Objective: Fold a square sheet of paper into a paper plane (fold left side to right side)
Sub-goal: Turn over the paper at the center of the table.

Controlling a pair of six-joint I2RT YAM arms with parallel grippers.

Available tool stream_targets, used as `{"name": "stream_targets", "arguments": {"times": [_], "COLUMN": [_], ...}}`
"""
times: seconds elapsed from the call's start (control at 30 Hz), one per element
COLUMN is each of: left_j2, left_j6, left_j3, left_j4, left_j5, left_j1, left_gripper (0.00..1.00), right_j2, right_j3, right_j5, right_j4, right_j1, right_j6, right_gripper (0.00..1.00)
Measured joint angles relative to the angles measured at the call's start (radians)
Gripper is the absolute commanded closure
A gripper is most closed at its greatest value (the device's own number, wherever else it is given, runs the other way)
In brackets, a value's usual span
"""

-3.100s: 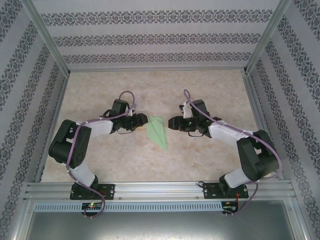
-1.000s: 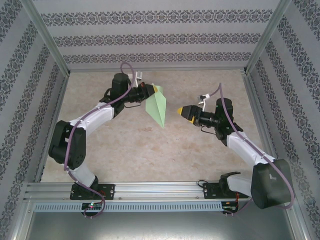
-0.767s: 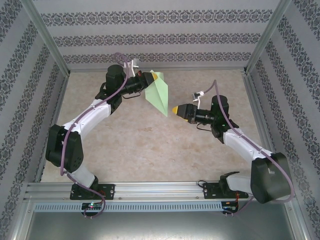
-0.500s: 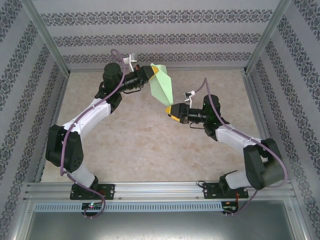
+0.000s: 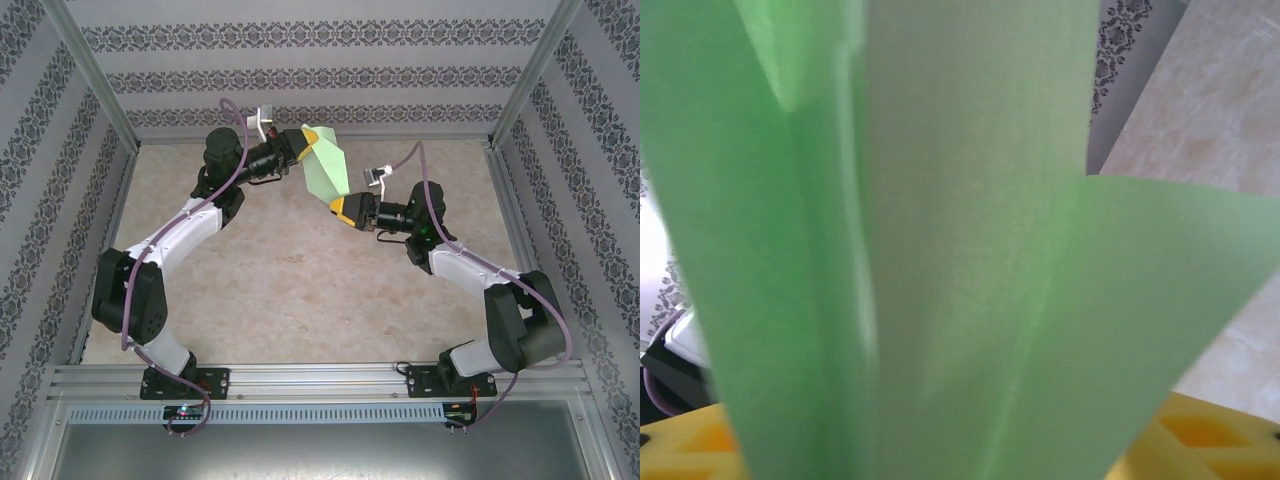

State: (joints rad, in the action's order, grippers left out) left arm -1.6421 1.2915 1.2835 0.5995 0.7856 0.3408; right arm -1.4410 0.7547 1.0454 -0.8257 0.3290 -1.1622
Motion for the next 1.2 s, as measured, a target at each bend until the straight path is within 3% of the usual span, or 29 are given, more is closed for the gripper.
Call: {"name": "stream_targets", "arguments": {"times": [0.43, 0.63, 0.9, 1.07, 1.2], "left_j2": [-0.019, -0.022, -0.019, 0.040, 0.186], "left_j6": [0.008, 0.008, -0.043, -0.174, -0.316], "left_j3": [-0.031, -0.032, -0.032, -0.060, -0.117], "left_j4": [0.019, 0.019, -0.020, -0.200, -0.399], "left_j5": [0.008, 0.009, 0.019, -0.013, -0.082], "left_j1": [0.013, 0.013, 0.013, 0.009, -0.005], "left_gripper": [0.98, 0.94, 0.48, 0.29, 0.22], "right_j2": [-0.004, -0.003, 0.066, 0.155, 0.226], "right_j3": [0.003, 0.003, 0.008, 0.090, 0.204], "right_j5": [0.002, 0.003, -0.009, -0.092, -0.282], "right_j4": [-0.077, -0.065, 0.165, 0.564, 0.933], "right_j1": [-0.019, -0.019, -0.020, -0.019, -0.002], "right_j6": [-0.073, -0.063, 0.089, 0.357, 0.633], "right_gripper": [0.72, 0.80, 0.88, 0.90, 0.91]}}
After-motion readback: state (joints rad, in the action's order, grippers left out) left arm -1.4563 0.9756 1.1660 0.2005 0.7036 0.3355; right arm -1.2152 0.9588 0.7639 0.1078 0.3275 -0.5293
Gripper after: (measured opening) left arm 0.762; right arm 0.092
